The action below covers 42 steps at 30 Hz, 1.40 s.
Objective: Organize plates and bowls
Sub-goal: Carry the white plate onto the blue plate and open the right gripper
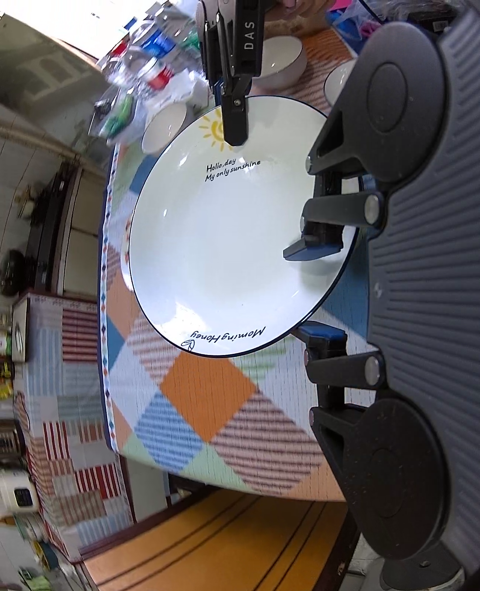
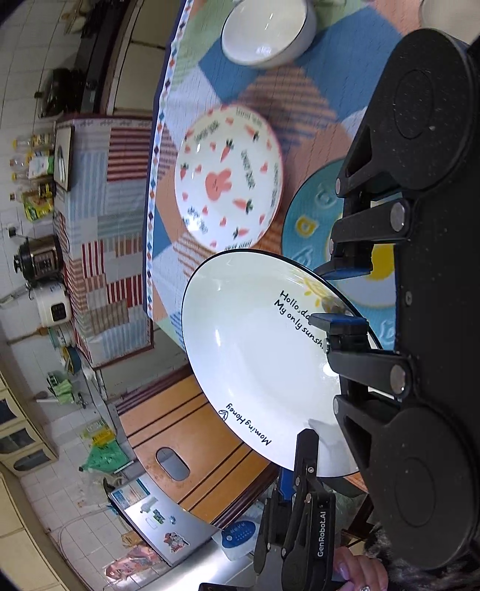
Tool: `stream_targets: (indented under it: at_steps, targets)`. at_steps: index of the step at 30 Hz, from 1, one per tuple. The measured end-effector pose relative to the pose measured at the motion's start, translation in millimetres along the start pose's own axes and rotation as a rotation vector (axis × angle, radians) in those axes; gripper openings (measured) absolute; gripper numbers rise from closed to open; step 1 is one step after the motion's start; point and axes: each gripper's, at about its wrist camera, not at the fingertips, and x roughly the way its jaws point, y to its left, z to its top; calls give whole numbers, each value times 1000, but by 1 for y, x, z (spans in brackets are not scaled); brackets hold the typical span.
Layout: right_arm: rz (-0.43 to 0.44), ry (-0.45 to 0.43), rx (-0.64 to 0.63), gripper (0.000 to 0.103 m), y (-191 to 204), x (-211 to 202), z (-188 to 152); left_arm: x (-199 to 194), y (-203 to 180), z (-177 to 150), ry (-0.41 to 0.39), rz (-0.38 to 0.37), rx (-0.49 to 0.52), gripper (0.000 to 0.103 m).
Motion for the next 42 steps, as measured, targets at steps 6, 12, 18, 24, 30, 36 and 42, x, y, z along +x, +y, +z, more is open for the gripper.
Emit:
stream_targets:
  at_steps: [6, 12, 18, 24, 30, 36, 42]
  targets:
    - [-25, -1, 38, 23, -14, -16, -17, 9, -20, -5, 24, -23, 23, 32]
    - [-33, 24, 83, 23, -30, -11, -38, 32, -30, -12, 74, -28, 26, 32]
    - [-22, 84, 132, 24, -55, 10, -54, 63, -38, -18, 140, -16, 11, 32]
    - [-24, 119, 164, 24, -66, 21, -63, 79, -40, -21, 183, -18, 1, 32]
    - [-40, 147, 165, 24, -67, 28, -65, 93, -37, -20, 225, -3, -30, 33]
    - [-47, 157, 176, 24, -73, 31, -62, 99, -39, -17, 244, -20, -29, 33]
    - [-106, 186, 124, 25, -66, 30, -59, 107, -38, -20, 286, -23, -34, 33]
